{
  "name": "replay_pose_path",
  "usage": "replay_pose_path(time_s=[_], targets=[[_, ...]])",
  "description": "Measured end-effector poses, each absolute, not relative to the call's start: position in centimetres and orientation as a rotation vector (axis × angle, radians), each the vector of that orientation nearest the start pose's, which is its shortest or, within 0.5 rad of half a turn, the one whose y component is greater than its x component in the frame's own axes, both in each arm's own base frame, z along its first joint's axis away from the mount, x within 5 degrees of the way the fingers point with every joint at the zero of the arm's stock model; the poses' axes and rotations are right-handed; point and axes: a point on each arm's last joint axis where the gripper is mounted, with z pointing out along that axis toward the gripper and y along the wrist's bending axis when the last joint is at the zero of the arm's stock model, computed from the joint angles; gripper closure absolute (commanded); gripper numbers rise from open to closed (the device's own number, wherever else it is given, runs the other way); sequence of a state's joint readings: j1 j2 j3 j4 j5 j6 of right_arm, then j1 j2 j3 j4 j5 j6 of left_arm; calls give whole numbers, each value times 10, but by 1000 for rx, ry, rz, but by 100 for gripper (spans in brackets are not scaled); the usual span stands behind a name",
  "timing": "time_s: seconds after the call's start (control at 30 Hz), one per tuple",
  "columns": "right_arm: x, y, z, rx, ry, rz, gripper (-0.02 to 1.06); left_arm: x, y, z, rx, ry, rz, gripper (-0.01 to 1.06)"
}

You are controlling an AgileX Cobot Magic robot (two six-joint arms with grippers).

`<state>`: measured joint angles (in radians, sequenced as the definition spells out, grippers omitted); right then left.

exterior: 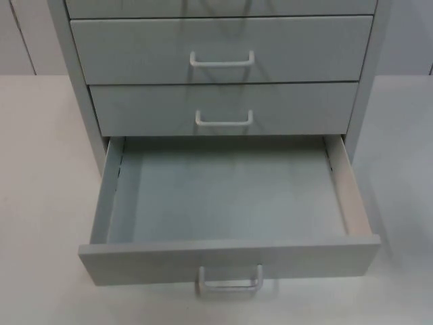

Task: Open the drawer with the left hand, place the block into the drawer with the right hand, then close the drawer with the left hand.

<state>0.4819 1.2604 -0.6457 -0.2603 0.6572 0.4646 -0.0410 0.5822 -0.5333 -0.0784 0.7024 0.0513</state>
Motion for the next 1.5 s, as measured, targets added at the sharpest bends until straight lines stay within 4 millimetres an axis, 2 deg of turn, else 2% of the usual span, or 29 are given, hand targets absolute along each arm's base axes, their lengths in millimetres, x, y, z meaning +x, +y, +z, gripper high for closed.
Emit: replay_pose_path(time_s=[0.13,0.3,0.53,0.7,0.87,0.9,1.03,1.07,1.2,1.27,1.43,1.5], targets=[[187,83,222,-357,2694,-8,105,107,-9,286,64,2231,-83,0],[183,81,224,-441,2705,-36,105,107,-9,286,64,2231,-83,0],[184,83,224,-442,2690,1,105,107,-9,286,64,2231,-83,0],[183,94,226,-467,2654,87,105,107,-9,286,64,2231,-83,0],[183,123,217,-571,2654,139,105,107,-9,287,63,2227,-83,0],[183,123,217,-571,2654,139,105,107,-9,287,63,2227,-83,0],[205,162,214,-580,2621,211,105,107,-9,287,63,2227,-83,0],[205,162,214,-580,2621,211,105,107,-9,287,63,2227,-83,0],[230,193,213,-523,2523,327,105,107,-9,287,63,2227,-83,0],[235,199,211,-508,2504,350,105,107,-9,287,63,2226,-83,0],[252,214,190,-481,2523,363,105,107,-9,287,63,2221,-83,0],[259,220,170,-483,2564,343,105,107,-9,287,63,2220,-83,0]])
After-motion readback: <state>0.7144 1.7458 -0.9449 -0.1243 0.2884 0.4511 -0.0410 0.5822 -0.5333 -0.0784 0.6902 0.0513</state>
